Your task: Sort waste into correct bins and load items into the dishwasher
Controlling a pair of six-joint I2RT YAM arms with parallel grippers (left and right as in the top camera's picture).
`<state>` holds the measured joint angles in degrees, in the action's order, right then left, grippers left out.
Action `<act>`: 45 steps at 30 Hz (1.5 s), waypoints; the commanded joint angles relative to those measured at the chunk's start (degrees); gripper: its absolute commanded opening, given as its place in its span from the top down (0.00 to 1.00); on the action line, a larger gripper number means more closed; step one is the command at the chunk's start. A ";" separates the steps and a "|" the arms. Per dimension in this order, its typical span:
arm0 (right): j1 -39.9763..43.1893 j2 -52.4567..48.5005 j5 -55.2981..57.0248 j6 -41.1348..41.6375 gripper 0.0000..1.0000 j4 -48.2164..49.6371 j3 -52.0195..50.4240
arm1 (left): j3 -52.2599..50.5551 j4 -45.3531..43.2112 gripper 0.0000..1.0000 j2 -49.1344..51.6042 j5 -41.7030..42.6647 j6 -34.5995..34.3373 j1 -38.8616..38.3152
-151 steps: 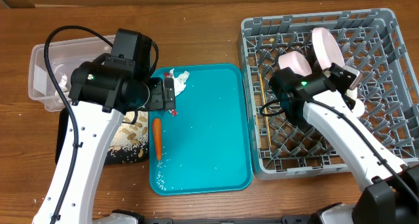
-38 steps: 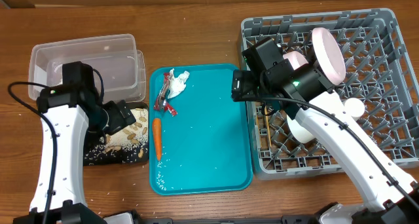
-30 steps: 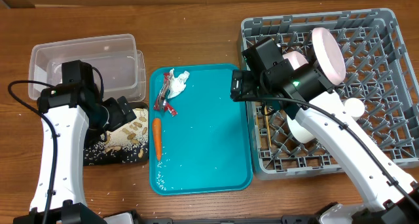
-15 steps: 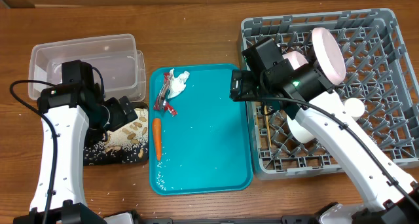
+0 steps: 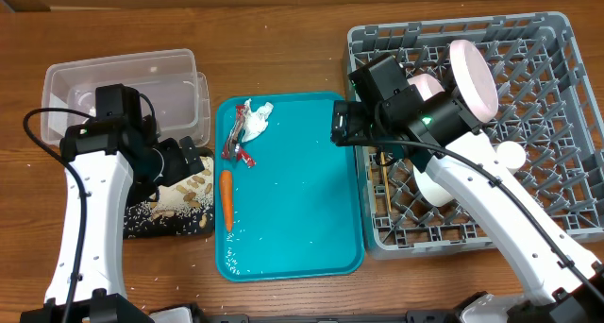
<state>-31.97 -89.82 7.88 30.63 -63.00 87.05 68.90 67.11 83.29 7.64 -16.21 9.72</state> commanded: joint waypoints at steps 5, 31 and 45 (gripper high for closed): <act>-0.15 1.09 -0.50 -0.83 0.00 0.46 1.42 | -0.20 -4.33 0.00 -0.46 13.68 14.40 -1.27; -0.15 1.03 -3.74 -0.68 0.00 -1.79 1.31 | -0.02 -34.27 0.61 21.51 -15.30 5.44 -25.77; -0.15 1.03 -3.74 -0.68 0.00 -1.99 1.31 | 26.38 0.92 0.96 10.01 -26.38 4.39 -22.82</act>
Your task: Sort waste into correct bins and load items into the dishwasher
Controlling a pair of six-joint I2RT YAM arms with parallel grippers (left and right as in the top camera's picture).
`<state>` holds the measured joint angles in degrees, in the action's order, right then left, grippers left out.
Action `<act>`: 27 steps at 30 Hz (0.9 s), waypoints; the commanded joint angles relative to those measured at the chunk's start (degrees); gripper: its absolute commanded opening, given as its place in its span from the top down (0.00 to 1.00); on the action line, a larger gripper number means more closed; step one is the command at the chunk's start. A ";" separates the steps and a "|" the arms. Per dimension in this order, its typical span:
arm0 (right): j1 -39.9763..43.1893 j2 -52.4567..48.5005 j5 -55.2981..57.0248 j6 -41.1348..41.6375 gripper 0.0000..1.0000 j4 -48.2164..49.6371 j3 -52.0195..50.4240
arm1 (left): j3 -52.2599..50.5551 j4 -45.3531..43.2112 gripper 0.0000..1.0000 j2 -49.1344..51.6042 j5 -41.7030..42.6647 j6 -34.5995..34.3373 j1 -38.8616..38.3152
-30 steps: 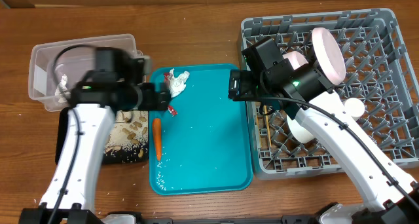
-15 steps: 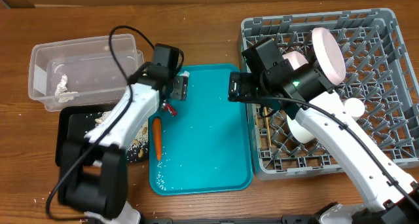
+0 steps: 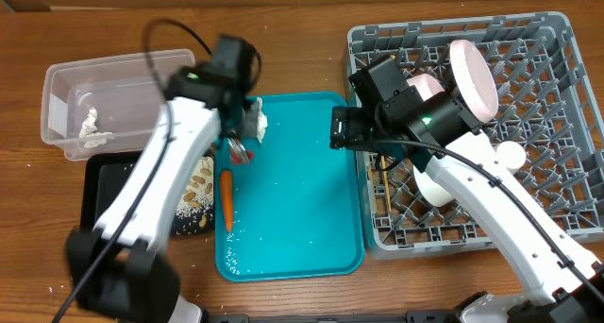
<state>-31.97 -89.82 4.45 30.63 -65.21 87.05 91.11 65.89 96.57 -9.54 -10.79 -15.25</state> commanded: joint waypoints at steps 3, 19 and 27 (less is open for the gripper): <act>-0.15 1.03 -0.31 -0.68 0.00 0.22 1.31 | 5.27 2.89 0.96 -4.02 -11.65 -1.09 6.84; -0.15 1.03 -0.31 -0.68 0.00 0.22 1.31 | 11.85 6.49 0.30 2.23 2.47 -2.99 20.44; -0.15 1.03 -0.31 -0.68 0.00 0.15 1.29 | 11.28 2.38 0.28 3.78 6.23 -0.09 5.46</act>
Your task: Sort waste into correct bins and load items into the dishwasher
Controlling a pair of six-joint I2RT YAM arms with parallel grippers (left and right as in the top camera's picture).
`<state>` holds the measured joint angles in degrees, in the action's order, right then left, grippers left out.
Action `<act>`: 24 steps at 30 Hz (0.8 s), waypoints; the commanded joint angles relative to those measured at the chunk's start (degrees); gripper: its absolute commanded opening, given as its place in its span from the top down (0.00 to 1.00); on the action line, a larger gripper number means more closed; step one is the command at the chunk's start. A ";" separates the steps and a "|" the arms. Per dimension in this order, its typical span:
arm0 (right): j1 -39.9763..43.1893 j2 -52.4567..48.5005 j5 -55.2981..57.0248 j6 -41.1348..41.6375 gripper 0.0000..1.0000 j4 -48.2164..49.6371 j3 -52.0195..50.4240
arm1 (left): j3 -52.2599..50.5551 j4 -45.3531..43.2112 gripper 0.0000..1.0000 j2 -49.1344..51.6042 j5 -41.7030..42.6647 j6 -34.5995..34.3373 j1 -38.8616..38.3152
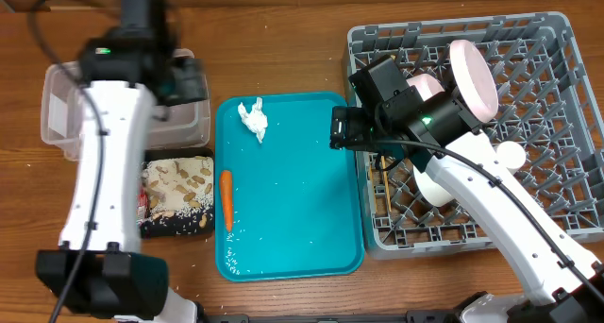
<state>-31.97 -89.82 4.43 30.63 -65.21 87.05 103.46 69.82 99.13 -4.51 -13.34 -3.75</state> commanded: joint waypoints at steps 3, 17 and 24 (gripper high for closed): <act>-0.15 1.03 -0.28 -0.68 0.00 -0.55 1.29 | -3.02 -4.46 0.21 4.92 -2.62 2.38 -10.51; -0.15 0.98 -0.28 -0.68 0.00 -2.27 1.03 | -4.42 -16.57 0.26 27.28 -1.88 -0.61 -13.62; -0.15 0.98 -0.28 -0.68 0.00 -2.62 1.03 | -3.89 -15.69 0.80 29.97 0.09 -1.01 -13.27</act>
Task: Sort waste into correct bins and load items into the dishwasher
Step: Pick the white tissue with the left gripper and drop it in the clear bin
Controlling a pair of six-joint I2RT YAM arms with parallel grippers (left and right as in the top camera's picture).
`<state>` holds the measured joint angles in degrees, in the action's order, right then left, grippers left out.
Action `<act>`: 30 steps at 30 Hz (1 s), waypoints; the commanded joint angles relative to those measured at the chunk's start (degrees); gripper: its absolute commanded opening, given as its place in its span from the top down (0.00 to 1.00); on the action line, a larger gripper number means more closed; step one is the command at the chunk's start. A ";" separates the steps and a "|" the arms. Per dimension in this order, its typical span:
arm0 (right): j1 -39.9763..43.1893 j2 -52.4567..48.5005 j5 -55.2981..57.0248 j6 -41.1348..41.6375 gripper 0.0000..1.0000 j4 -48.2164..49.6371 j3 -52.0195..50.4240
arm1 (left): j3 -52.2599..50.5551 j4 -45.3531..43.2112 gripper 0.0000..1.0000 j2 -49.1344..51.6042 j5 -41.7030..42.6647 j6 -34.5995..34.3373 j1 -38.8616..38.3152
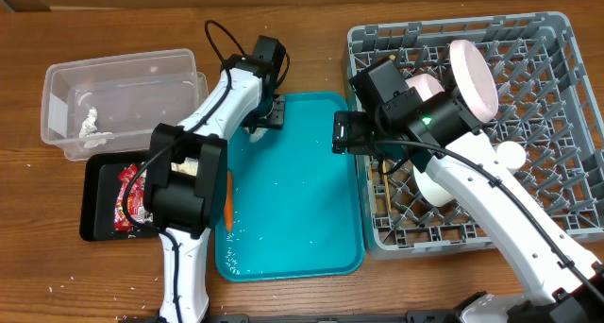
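Observation:
My left gripper [262, 120] reaches down onto the top-left corner of the teal tray [302, 210]. It covers what lies under it, so the fingers and any tissue there are hidden. An orange carrot [227, 202] lies along the tray's left side, half behind the left arm. A red wrapper [127, 195] sits in the black tray [99, 205]. A white tissue [90, 125] lies in the clear bin [123, 87]. My right gripper [342, 134] hangs between the teal tray and the grey dish rack [547, 219]; its jaws are unclear.
The rack holds a pink plate [472, 77], a white cup [434, 186] and thin sticks [385, 186] near its left side. The clear bin and black tray stand left of the teal tray. Crumbs dot the teal tray's lower left.
My left gripper has moved from over the clear bin to the teal tray's top-left corner, where the white tissue lay. The tissue is now covered. The right arm has not moved.
The left gripper was first by the black tray, with tissue, red wrapper and carrot on the teal tray. Then it was over the wrapper. Then it was over the clear bin and the wrapper was gone from the tray. Now the wrapper shows in the black tray.

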<state>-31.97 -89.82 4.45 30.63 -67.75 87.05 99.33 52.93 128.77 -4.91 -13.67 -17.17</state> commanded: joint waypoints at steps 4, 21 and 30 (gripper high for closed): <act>-0.15 0.98 -0.31 -0.68 0.00 0.00 1.03 | 4.79 8.44 0.96 -3.34 0.48 -0.76 0.15; -0.15 0.98 -0.31 -0.66 0.00 1.05 1.03 | 13.49 26.67 0.94 -21.99 -7.41 -0.50 17.11; -0.15 0.98 -0.28 -0.68 0.00 0.17 0.63 | 11.43 35.50 0.44 -21.33 -4.11 -0.46 24.15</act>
<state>-31.97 -89.82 4.45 30.68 -67.72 87.05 109.86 86.61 110.72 -10.63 -13.82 6.74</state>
